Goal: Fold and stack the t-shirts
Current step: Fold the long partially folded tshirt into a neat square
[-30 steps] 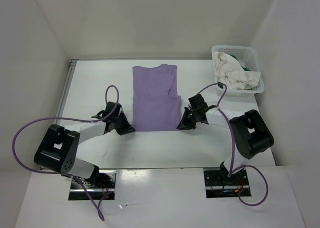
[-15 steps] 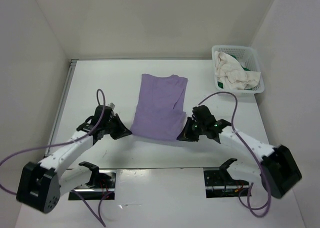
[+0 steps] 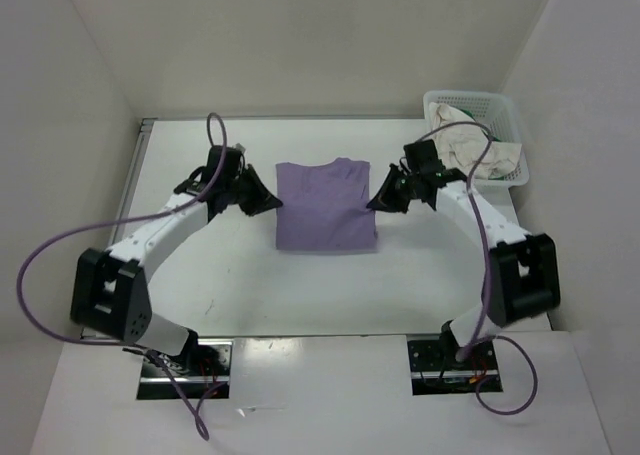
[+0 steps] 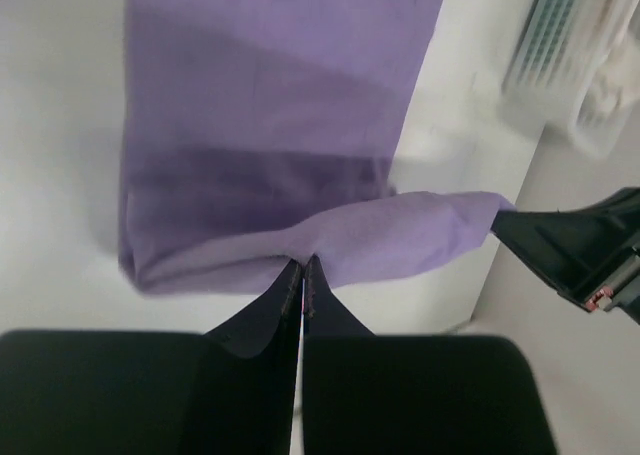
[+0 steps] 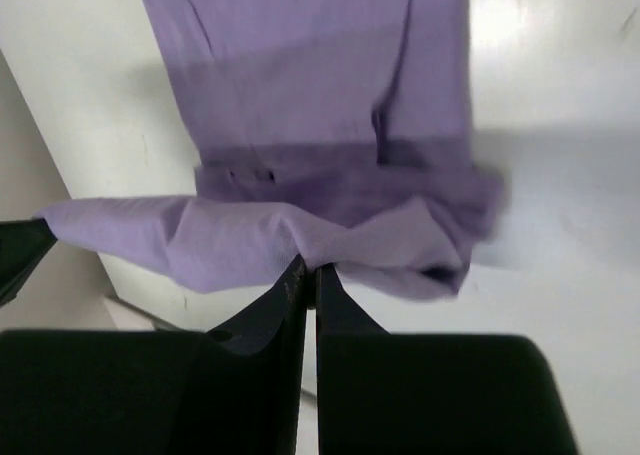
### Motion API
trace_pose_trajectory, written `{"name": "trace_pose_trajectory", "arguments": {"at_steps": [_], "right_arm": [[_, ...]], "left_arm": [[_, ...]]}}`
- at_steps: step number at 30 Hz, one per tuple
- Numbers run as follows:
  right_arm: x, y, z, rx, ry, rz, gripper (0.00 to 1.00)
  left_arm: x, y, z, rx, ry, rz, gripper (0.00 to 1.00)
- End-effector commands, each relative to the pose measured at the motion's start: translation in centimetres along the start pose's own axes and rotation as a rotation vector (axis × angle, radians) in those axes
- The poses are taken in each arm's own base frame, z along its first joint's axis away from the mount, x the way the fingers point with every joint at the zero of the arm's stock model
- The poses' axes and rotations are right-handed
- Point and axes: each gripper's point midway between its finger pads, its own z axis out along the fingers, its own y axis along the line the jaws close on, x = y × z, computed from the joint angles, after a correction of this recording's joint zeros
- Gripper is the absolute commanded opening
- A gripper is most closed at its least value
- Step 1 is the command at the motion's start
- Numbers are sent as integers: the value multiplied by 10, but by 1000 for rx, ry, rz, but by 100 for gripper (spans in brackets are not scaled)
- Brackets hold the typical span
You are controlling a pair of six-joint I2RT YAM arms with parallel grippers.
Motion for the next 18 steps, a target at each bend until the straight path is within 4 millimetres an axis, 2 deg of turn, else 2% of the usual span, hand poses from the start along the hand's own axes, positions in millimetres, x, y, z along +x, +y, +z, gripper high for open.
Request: {"name": "trace_pose_trajectory", "arguments": {"at_steps": [1, 2, 3, 4, 5, 6, 7, 8, 9, 10, 11, 12, 13, 14, 15, 17, 18], "right_arm": [[-77, 35, 6, -56, -133, -144, 0], [-87, 26, 23, -25, -108, -129, 0], [-102, 26, 26, -18, -133, -135, 0], [-122, 44, 21, -45, -170, -151, 0], [-131, 37, 34, -29, -161, -136, 0], [-139, 41, 38, -34, -168, -139, 0], [-160, 49, 34, -43, -215, -153, 0], [-163, 48, 42, -34, -203, -148, 0], [-162, 38, 66, -18, -157, -133, 0], [-178, 49, 68, -37, -184, -154, 0], [-182, 47, 77, -34, -180, -152, 0], [-181, 35, 99, -14, -152, -140, 0], [-196, 44, 100, -25, -186, -151, 0], [-199, 43, 106, -22, -182, -149, 4], [-207, 45, 118, -33, -179, -152, 6], [-213, 48, 127, -39, -172, -152, 15], [-219, 52, 127, -42, -175, -153, 25]], "left_arm": [[-72, -25, 25, 34, -168, 37, 0], [-85, -26, 29, 35, -185, 39, 0], [-100, -29, 38, 31, -195, 31, 0], [-110, -26, 41, 23, -205, 19, 0], [-123, -18, 49, 11, -217, 3, 0], [-133, -17, 51, 11, -240, 0, 0], [-141, -25, 52, 24, -252, 6, 0], [-150, -24, 56, 21, -262, -1, 0], [-153, -16, 72, 0, -245, 4, 0], [-160, -15, 78, -10, -257, 12, 0], [-167, -14, 90, -21, -260, 10, 0], [-169, -12, 96, -25, -256, 8, 0], [-179, -7, 100, -31, -276, -7, 0], [-178, 2, 115, -45, -263, -22, 0], [-190, -1, 115, -31, -287, -22, 1], [-195, 1, 129, -23, -290, -51, 5], [-207, -6, 125, 3, -312, -47, 22]]}}
